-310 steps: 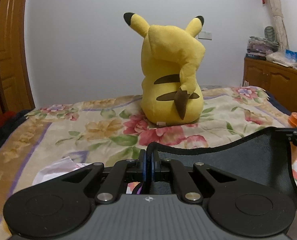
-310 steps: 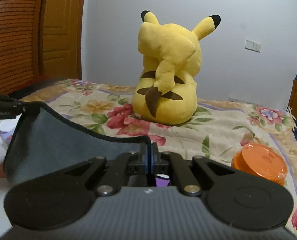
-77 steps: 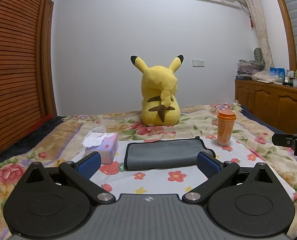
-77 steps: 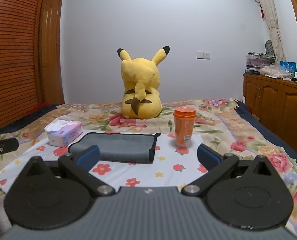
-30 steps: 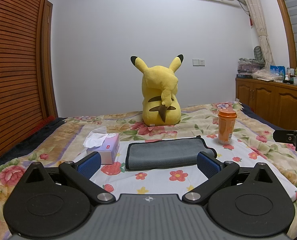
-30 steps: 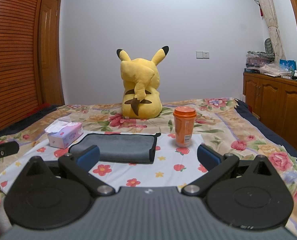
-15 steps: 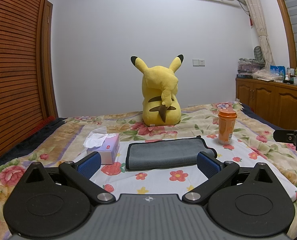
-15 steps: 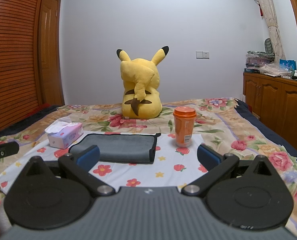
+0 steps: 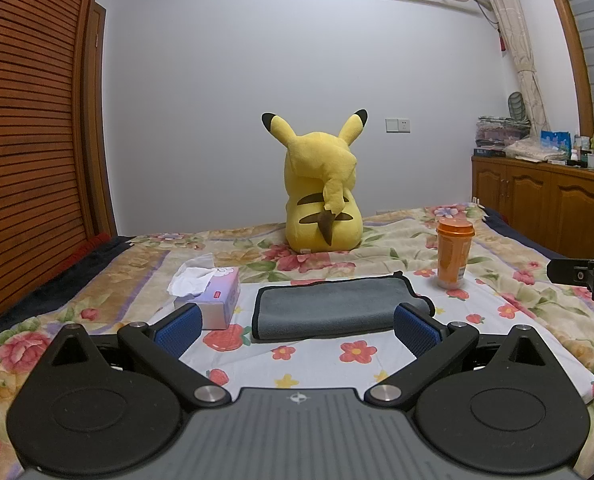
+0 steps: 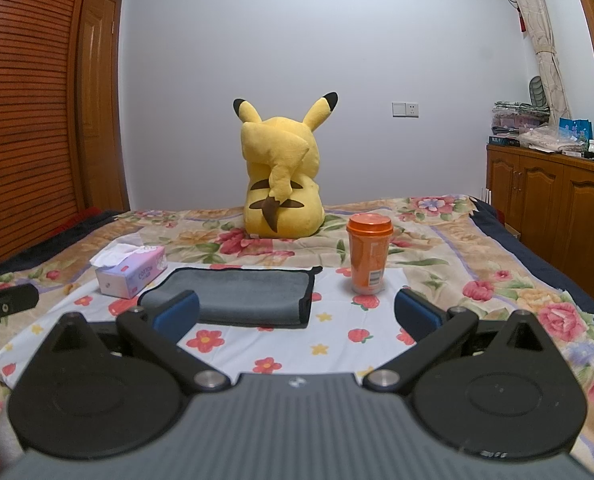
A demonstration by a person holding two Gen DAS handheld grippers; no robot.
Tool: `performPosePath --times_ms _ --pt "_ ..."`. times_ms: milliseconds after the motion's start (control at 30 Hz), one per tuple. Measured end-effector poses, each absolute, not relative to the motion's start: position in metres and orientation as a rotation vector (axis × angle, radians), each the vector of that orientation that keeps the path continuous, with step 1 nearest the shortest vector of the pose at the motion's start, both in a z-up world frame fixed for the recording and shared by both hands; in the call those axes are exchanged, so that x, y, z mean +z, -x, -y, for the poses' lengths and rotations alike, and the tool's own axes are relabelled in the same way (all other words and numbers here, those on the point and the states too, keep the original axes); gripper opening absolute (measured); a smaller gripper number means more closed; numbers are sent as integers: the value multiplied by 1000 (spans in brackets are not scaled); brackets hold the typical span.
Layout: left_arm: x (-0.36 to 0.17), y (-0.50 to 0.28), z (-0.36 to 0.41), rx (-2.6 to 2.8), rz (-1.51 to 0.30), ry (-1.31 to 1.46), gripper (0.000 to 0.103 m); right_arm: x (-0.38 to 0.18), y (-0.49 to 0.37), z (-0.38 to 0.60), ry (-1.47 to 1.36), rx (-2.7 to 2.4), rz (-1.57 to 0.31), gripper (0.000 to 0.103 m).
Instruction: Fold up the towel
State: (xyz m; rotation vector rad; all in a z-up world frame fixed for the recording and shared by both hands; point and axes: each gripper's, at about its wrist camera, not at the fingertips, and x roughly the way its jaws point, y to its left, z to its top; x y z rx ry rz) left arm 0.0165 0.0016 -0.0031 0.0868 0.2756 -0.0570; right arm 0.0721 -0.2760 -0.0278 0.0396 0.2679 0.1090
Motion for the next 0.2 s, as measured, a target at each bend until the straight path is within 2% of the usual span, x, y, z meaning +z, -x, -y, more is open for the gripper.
performPosePath --times_ms 200 --pt "-4 -17 -2 -59 -277 -87 103 -28 -72 276 -40 109 -268 103"
